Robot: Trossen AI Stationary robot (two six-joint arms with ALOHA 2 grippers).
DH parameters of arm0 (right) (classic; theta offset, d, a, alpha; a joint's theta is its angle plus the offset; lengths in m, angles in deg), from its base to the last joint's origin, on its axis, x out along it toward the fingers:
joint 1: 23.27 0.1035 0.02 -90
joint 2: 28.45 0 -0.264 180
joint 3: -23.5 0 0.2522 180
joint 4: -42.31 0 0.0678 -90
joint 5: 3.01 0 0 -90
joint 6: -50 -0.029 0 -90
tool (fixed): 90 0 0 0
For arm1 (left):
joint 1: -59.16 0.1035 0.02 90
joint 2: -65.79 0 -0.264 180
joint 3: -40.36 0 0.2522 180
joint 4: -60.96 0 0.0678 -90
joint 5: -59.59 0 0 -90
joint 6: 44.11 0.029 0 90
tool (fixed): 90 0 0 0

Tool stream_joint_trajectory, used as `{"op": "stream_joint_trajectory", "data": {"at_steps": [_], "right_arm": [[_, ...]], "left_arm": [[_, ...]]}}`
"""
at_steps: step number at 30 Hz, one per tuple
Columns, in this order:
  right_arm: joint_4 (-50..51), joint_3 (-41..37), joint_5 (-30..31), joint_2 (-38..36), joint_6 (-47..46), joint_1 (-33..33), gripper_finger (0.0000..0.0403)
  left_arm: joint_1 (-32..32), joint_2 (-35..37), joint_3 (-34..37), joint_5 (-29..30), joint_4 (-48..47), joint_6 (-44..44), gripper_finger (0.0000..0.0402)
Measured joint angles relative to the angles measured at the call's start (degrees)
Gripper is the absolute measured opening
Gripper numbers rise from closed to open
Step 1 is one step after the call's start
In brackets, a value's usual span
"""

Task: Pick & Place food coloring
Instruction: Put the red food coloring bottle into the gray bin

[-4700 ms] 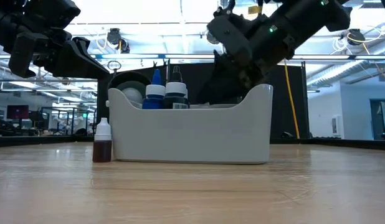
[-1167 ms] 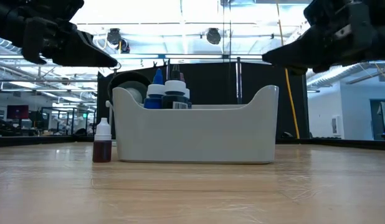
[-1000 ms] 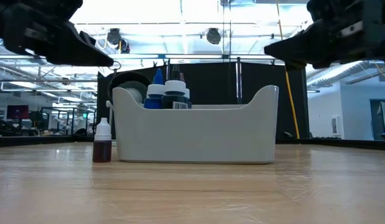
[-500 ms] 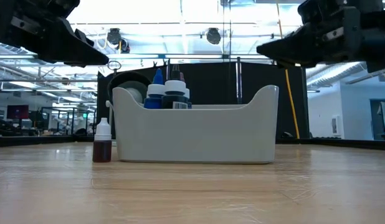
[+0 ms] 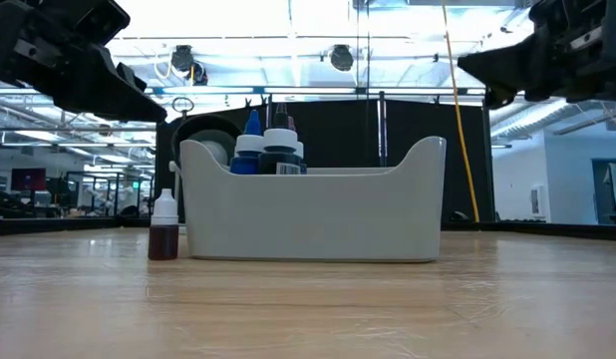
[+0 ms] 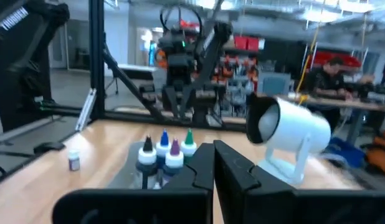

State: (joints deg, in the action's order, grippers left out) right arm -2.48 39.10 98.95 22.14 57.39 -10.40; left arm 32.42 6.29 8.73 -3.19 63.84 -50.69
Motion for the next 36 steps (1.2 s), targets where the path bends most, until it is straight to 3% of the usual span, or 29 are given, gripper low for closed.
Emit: {"op": "stream_joint_trajectory", "data": {"at_steps": [5,10,14,21,27,32,36], "right_arm": [[0.49,1.55,-0.08,1.33,-0.57,-0.69,0.0],[0.64,2.73,-0.17,1.54,-0.23,-0.66,0.0],[1.03,2.76,-0.15,1.55,-0.15,-0.66,0.0],[-0.82,2.83,-0.2,1.42,0.23,-0.64,0.0],[-1.06,2.87,-0.2,1.42,0.51,-0.65,0.0],[-2.02,2.94,-0.17,1.42,2.0,-0.65,0.0],[-2.11,2.94,-0.17,1.42,2.28,-0.64,0.0]], "left_arm": [[0.02,0.0,0.0,-0.32,0.14,-1.94,0.0037],[-1.24,-1.65,-1.55,-7.37,-0.09,-7.52,0.0037],[-5.83,-7.47,-6.09,-5.22,-1.37,-8.52,0.0037],[-11.4,-20.81,-21.06,-4.55,-21.83,-22.31,0.0037],[-12.94,-29.32,-35.11,5.76,-43.6,-35.15,0.0037],[-13.43,-34.46,-43.75,3.74,-48.32,-33.06,0.0039],[-14.0,-38.12,-47.22,3.31,-48.49,-28.59,0.0068]]}}
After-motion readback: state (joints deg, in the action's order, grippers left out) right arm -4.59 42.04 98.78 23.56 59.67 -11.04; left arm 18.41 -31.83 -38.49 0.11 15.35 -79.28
